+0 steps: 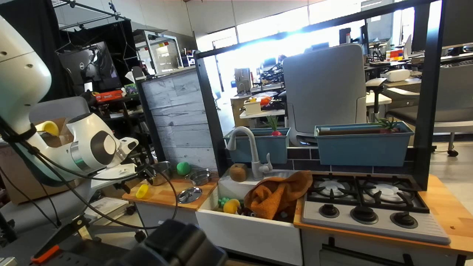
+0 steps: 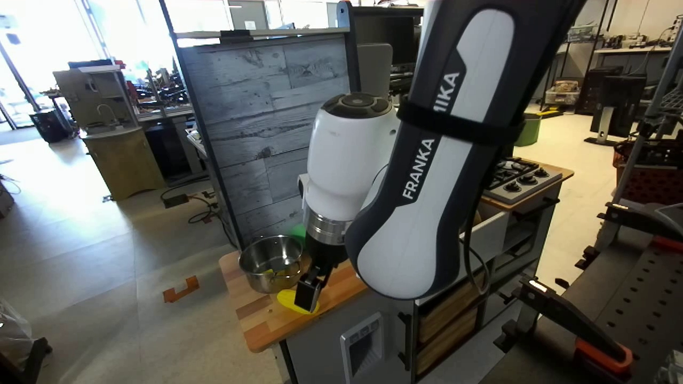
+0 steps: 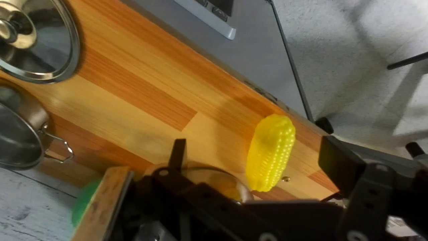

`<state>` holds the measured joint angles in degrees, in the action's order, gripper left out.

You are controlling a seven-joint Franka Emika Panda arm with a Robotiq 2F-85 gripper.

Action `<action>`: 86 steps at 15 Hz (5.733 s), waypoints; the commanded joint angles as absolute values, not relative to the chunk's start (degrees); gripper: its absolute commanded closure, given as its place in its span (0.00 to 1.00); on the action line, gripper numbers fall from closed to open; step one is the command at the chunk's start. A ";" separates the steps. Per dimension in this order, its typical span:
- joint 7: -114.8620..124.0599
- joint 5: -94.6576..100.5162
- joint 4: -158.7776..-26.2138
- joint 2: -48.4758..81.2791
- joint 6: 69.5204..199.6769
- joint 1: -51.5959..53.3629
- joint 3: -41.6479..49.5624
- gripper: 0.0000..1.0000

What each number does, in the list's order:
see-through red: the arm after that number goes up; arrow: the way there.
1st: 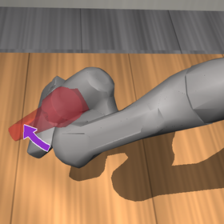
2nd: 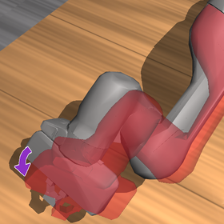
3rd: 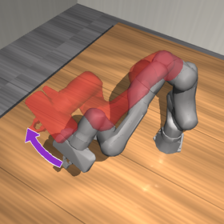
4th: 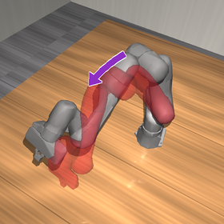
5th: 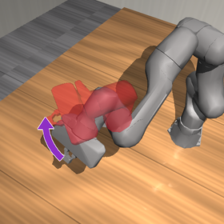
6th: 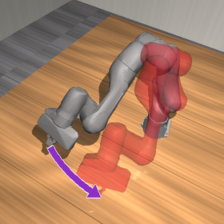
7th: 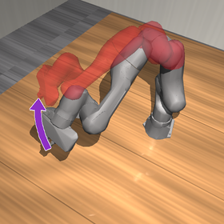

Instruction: Place the yellow cob of maize inside the silver pot on the left

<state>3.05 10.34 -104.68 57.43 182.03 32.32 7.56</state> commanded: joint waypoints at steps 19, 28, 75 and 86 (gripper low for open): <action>-2.17 10.02 -89.67 66.31 179.74 27.45 1.56 0.00; -0.47 9.58 -87.37 67.06 173.13 26.79 0.11 0.00; 1.29 -8.70 -96.01 53.69 191.00 29.02 11.05 0.89; 2.73 2.75 -86.56 59.16 172.67 27.41 7.30 0.89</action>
